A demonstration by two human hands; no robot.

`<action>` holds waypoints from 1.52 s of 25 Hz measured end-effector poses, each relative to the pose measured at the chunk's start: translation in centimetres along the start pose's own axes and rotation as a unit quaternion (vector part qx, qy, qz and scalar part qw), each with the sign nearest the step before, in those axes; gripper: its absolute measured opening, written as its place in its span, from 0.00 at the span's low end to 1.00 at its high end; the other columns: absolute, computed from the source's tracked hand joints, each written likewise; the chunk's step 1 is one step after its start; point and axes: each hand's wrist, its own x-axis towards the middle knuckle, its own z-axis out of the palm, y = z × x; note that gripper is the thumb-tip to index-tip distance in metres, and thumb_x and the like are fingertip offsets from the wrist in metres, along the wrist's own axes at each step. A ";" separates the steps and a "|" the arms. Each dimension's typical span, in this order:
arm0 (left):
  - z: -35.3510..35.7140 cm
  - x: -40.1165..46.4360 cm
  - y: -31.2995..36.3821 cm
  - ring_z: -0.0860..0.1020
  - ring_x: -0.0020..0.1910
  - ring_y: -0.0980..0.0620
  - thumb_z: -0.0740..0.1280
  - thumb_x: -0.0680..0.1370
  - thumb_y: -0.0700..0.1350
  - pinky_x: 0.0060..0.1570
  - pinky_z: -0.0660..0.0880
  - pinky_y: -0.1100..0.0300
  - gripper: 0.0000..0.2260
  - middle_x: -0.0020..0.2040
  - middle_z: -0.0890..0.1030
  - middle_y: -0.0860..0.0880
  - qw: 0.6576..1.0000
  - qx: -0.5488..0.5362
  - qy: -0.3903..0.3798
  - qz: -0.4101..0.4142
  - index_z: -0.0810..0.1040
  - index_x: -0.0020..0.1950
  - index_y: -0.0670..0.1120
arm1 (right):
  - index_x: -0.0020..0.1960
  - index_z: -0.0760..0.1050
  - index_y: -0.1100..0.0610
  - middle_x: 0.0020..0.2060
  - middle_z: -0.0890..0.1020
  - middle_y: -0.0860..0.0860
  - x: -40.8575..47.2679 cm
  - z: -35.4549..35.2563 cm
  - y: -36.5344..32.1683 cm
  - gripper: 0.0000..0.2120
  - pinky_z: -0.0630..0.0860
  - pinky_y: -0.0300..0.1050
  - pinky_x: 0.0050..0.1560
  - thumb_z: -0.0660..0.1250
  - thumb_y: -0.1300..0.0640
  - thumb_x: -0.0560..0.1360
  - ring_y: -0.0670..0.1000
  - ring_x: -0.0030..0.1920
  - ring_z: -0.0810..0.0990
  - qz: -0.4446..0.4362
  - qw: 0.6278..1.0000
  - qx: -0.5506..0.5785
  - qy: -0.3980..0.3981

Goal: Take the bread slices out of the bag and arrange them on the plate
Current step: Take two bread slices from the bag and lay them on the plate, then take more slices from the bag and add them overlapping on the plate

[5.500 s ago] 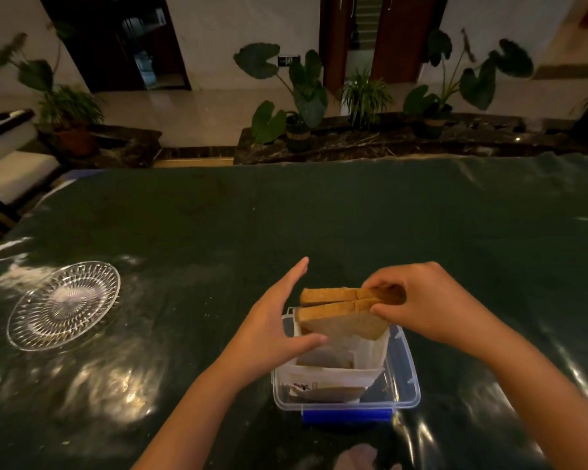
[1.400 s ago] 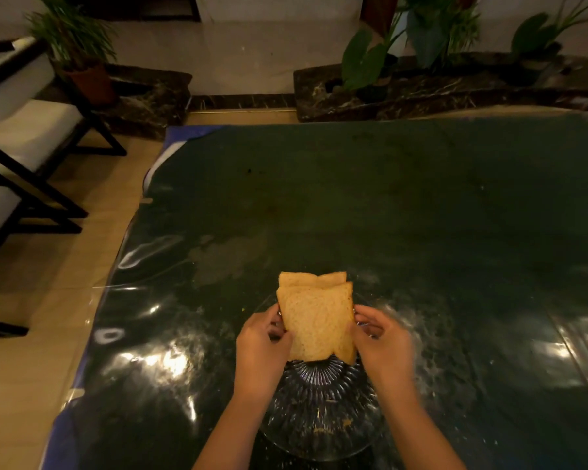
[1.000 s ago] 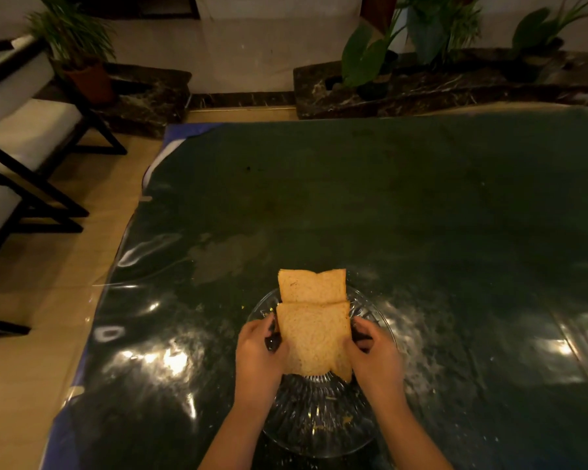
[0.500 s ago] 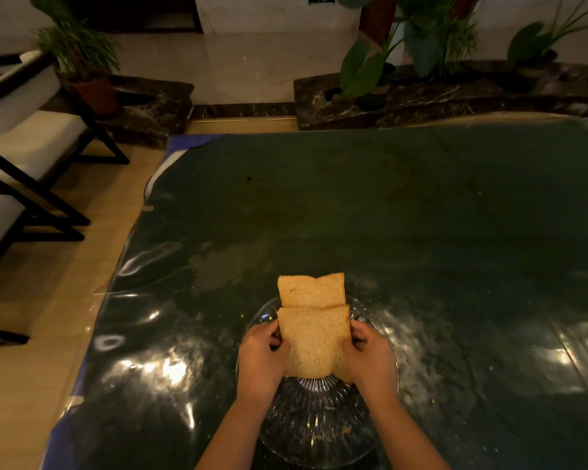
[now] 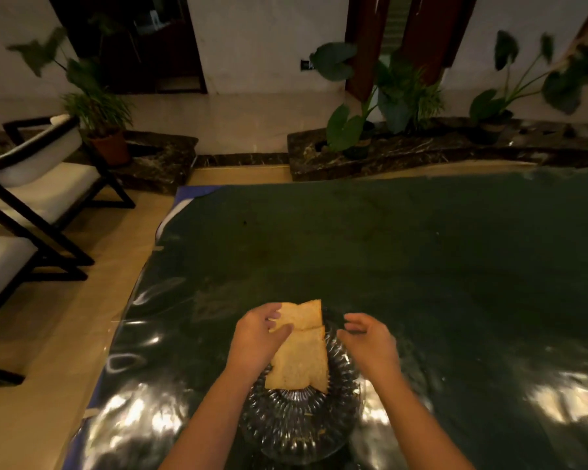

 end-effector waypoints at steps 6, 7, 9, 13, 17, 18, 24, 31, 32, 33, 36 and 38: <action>0.4 -6.2 11.8 0.78 0.46 0.58 0.72 0.70 0.45 0.42 0.70 0.72 0.20 0.48 0.78 0.55 0.992 0.001 -0.020 0.125 0.75 0.61 0.49 | 0.53 0.79 0.56 0.40 0.82 0.48 -5.0 -12.1 -3.4 0.15 0.72 0.25 0.37 0.73 0.60 0.67 0.41 0.37 0.78 -0.114 0.992 0.046 0.041; 1.1 -7.7 13.9 0.78 0.47 0.58 0.72 0.70 0.46 0.45 0.72 0.70 0.20 0.49 0.78 0.55 0.989 0.002 -0.024 0.143 0.75 0.61 0.50 | 0.53 0.79 0.56 0.41 0.82 0.48 -6.1 -14.6 -3.6 0.15 0.72 0.24 0.36 0.73 0.60 0.67 0.41 0.37 0.78 -0.130 0.989 0.048 0.055; 3.1 -10.7 17.8 0.78 0.48 0.60 0.72 0.70 0.48 0.49 0.73 0.66 0.19 0.49 0.78 0.56 0.982 0.015 -0.029 0.185 0.75 0.60 0.51 | 0.54 0.78 0.53 0.43 0.82 0.48 -8.3 -19.6 -3.5 0.15 0.71 0.23 0.36 0.73 0.59 0.68 0.39 0.39 0.78 -0.161 0.983 0.042 0.080; 8.7 -17.1 24.7 0.76 0.48 0.63 0.71 0.70 0.50 0.47 0.71 0.67 0.18 0.49 0.77 0.59 0.969 0.015 -0.018 0.247 0.75 0.59 0.54 | 0.56 0.76 0.49 0.45 0.81 0.45 -13.4 -29.8 -0.7 0.17 0.71 0.27 0.40 0.72 0.57 0.69 0.39 0.44 0.78 -0.202 0.971 0.030 0.121; 15.6 -24.7 28.3 0.76 0.46 0.64 0.71 0.70 0.52 0.43 0.70 0.68 0.17 0.46 0.76 0.62 0.967 -0.011 -0.011 0.253 0.75 0.59 0.55 | 0.57 0.76 0.52 0.46 0.81 0.48 -18.9 -38.3 5.6 0.17 0.73 0.32 0.43 0.71 0.59 0.69 0.43 0.44 0.78 -0.211 0.967 0.036 0.141; 17.1 -26.4 28.7 0.76 0.46 0.64 0.71 0.70 0.52 0.44 0.71 0.67 0.17 0.45 0.77 0.62 0.968 -0.017 -0.018 0.249 0.75 0.59 0.55 | 0.57 0.76 0.52 0.46 0.81 0.48 -20.0 -40.1 7.4 0.17 0.74 0.32 0.42 0.71 0.60 0.69 0.43 0.44 0.78 -0.210 0.967 0.039 0.138; 24.0 -32.5 32.4 0.77 0.44 0.64 0.69 0.72 0.51 0.41 0.73 0.67 0.17 0.44 0.78 0.60 0.972 -0.016 -0.051 0.229 0.75 0.60 0.52 | 0.60 0.73 0.50 0.49 0.78 0.46 -22.6 -49.0 14.6 0.19 0.72 0.35 0.46 0.70 0.57 0.71 0.46 0.50 0.78 -0.181 0.972 0.038 0.142; 30.8 -30.7 36.6 0.78 0.44 0.61 0.68 0.72 0.55 0.48 0.78 0.58 0.16 0.46 0.80 0.56 0.979 0.013 -0.049 0.197 0.75 0.57 0.52 | 0.61 0.72 0.49 0.51 0.78 0.46 -17.6 -54.0 18.5 0.21 0.74 0.35 0.44 0.71 0.57 0.70 0.45 0.51 0.78 -0.164 0.978 0.025 0.124; 31.9 -29.9 37.0 0.78 0.45 0.59 0.68 0.72 0.55 0.49 0.78 0.56 0.16 0.47 0.81 0.55 0.981 0.018 -0.049 0.189 0.75 0.57 0.52 | 0.62 0.71 0.49 0.52 0.78 0.46 -16.5 -54.7 18.8 0.22 0.74 0.35 0.45 0.71 0.56 0.70 0.46 0.51 0.78 -0.165 0.979 0.018 0.120; 33.0 -29.2 37.3 0.78 0.45 0.59 0.68 0.71 0.56 0.50 0.78 0.56 0.16 0.49 0.81 0.54 0.982 0.028 -0.051 0.180 0.75 0.57 0.52 | 0.62 0.71 0.49 0.52 0.78 0.46 -15.4 -55.4 19.1 0.22 0.74 0.36 0.46 0.71 0.56 0.70 0.46 0.52 0.78 -0.165 0.979 0.012 0.115; 36.3 -27.5 37.8 0.79 0.47 0.58 0.68 0.71 0.58 0.50 0.77 0.56 0.17 0.51 0.82 0.54 0.985 0.064 -0.073 0.145 0.76 0.56 0.53 | 0.62 0.72 0.49 0.53 0.79 0.48 -12.4 -57.4 20.8 0.22 0.75 0.36 0.45 0.71 0.57 0.69 0.47 0.50 0.79 -0.145 0.983 -0.009 0.111; 38.1 -27.0 37.7 0.79 0.47 0.57 0.67 0.70 0.59 0.49 0.77 0.55 0.16 0.49 0.82 0.55 0.986 0.082 -0.078 0.126 0.76 0.53 0.54 | 0.62 0.72 0.50 0.53 0.80 0.50 -10.8 -58.3 22.4 0.22 0.76 0.37 0.45 0.72 0.58 0.69 0.47 0.48 0.79 -0.128 0.986 -0.017 0.105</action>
